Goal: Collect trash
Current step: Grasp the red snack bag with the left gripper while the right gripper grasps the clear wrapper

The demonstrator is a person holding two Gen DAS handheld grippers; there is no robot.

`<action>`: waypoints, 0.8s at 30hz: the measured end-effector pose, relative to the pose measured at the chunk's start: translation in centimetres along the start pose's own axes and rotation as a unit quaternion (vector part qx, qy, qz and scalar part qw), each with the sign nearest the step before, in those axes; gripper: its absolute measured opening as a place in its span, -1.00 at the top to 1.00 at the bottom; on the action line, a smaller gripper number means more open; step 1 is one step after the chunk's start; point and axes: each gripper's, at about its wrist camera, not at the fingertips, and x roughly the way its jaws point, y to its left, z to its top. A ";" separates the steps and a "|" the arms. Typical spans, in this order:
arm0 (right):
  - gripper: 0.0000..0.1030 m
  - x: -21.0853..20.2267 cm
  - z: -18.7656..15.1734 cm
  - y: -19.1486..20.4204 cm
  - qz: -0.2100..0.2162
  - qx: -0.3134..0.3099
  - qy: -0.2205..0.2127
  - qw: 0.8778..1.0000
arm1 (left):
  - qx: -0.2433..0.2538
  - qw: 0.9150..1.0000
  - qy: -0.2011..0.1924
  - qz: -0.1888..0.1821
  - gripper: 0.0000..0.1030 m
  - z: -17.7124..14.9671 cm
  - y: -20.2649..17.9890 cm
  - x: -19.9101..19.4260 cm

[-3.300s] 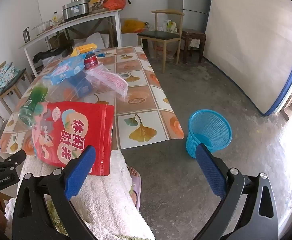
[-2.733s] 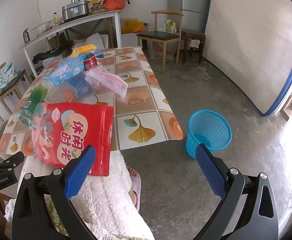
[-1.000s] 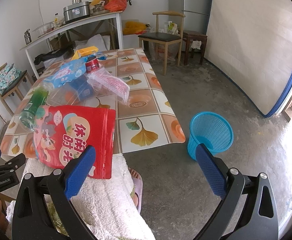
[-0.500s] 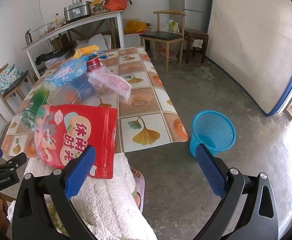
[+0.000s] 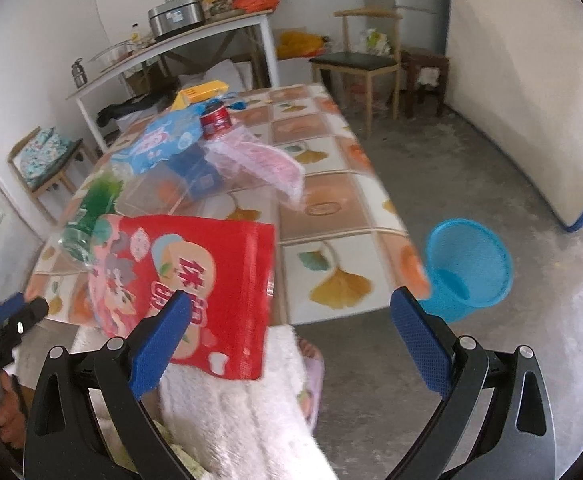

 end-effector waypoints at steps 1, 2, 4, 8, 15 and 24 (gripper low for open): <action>-0.88 0.5 0.2 0.1 0.009 0.003 0.006 1.000 | -0.004 1.000 -0.002 -0.019 -0.83 0.0 0.2 0.1; -0.88 1.0 0.4 0.2 0.018 0.006 0.011 1.000 | -0.008 0.999 -0.003 -0.034 -0.83 0.0 0.2 0.3; -0.82 1.9 0.6 0.3 0.032 0.009 0.023 0.999 | -0.012 0.998 -0.007 -0.060 -0.83 0.0 0.4 0.9; -0.68 3.5 0.9 0.5 0.049 0.016 0.046 0.998 | 0.009 0.997 -0.014 -0.081 -0.83 0.5 0.1 2.7; -0.41 7.2 0.9 0.7 0.074 0.036 0.092 0.992 | 0.000 0.990 0.021 -0.142 -0.72 1.6 0.8 7.4; -0.14 8.8 0.9 1.1 0.090 0.032 0.109 0.989 | -0.062 0.966 0.078 -0.237 -0.08 3.0 2.1 11.9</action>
